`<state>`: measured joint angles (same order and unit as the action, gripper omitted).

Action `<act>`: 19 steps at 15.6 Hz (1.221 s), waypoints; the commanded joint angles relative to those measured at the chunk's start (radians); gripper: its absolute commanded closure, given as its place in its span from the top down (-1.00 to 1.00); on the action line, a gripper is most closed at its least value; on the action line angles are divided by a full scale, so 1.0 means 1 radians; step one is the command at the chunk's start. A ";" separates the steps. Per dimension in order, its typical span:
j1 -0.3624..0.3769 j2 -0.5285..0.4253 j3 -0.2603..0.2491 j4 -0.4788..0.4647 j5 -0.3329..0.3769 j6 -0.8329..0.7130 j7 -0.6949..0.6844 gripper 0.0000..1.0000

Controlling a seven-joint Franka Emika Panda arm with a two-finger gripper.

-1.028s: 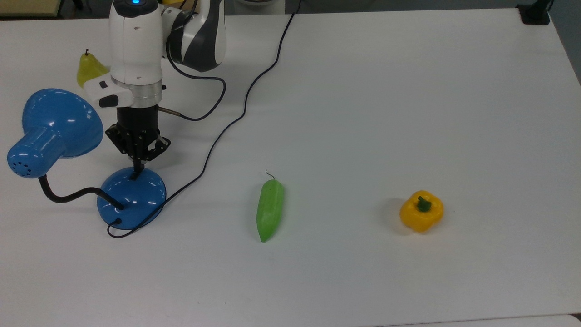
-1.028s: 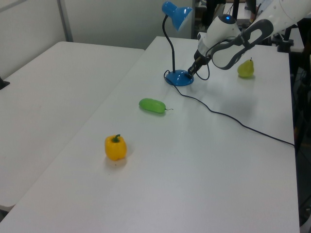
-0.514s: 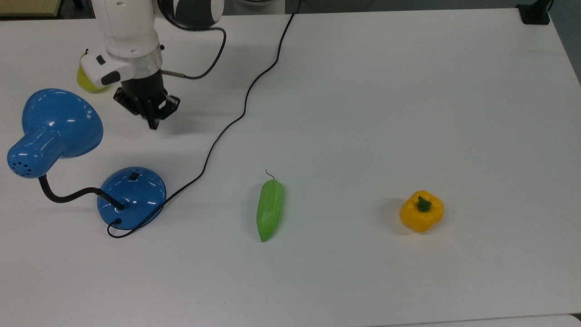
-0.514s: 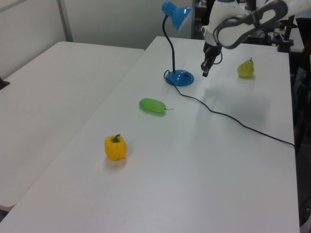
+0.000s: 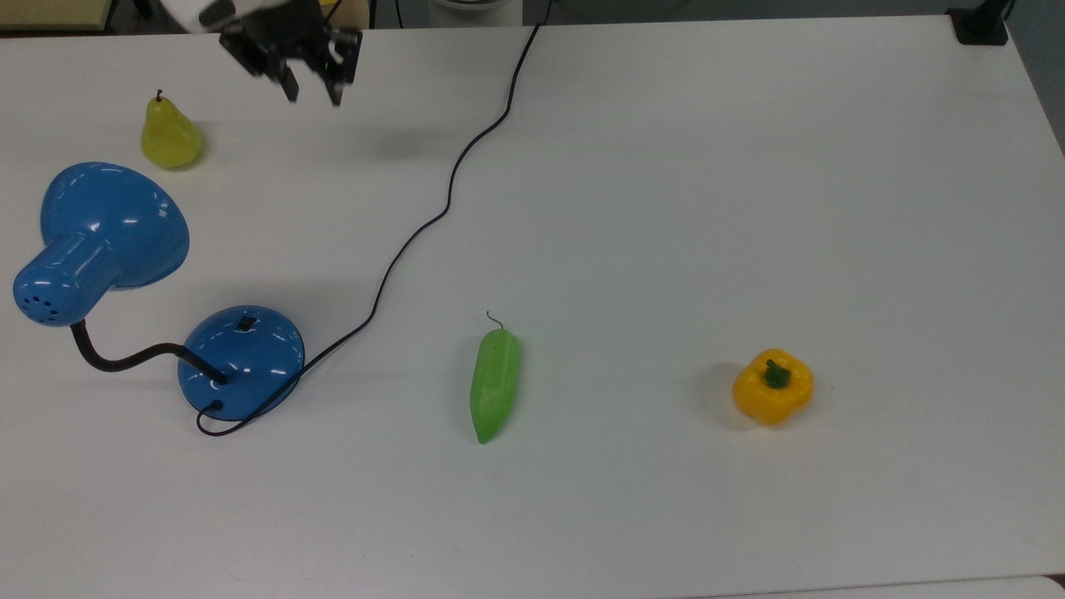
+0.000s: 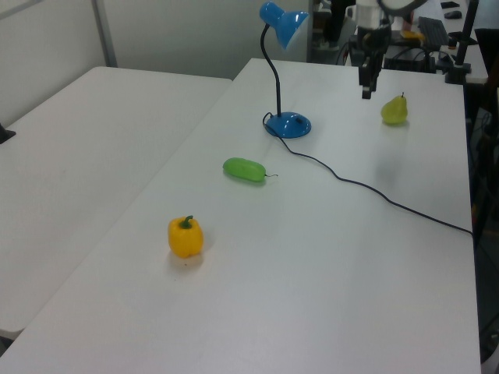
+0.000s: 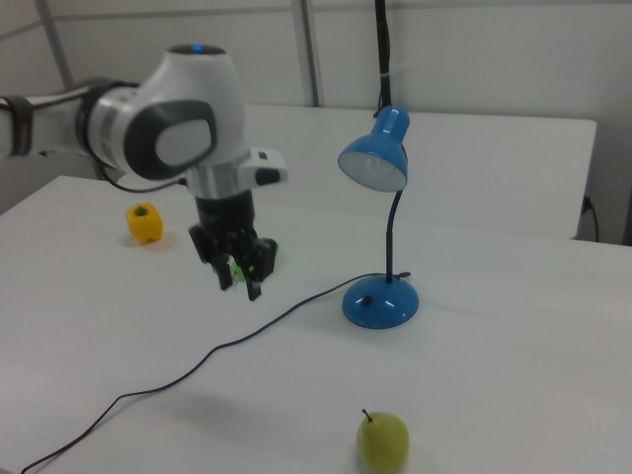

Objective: Turn off lamp

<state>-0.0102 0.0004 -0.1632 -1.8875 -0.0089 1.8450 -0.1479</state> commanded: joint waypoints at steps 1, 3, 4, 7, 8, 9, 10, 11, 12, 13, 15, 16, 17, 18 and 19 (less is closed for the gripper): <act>0.035 -0.091 -0.007 0.028 0.006 -0.114 -0.002 1.00; 0.050 -0.111 -0.009 0.068 0.015 -0.180 0.001 1.00; 0.055 -0.111 -0.009 0.100 0.033 -0.214 0.016 1.00; 0.079 -0.111 0.000 0.178 0.066 -0.257 0.109 1.00; 0.079 -0.111 0.007 0.203 0.072 -0.280 0.144 1.00; 0.090 -0.109 0.010 0.226 0.082 -0.299 0.178 1.00; 0.098 -0.111 0.020 0.235 0.092 -0.302 0.203 1.00; 0.096 -0.111 0.039 0.235 0.101 -0.296 0.226 1.00; 0.092 -0.109 0.066 0.235 0.104 -0.288 0.241 1.00; 0.090 -0.103 0.097 0.235 0.104 -0.283 0.249 1.00; 0.088 -0.099 0.151 0.226 0.103 -0.238 0.249 1.00; 0.090 -0.091 0.172 0.220 0.101 -0.216 0.249 1.00; 0.090 -0.083 0.188 0.212 0.096 -0.204 0.249 1.00; 0.090 -0.079 0.194 0.209 0.090 -0.194 0.245 1.00; 0.091 -0.074 0.194 0.209 0.090 -0.187 0.235 1.00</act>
<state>0.0826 -0.0928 0.0164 -1.6695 0.0819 1.6160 0.0881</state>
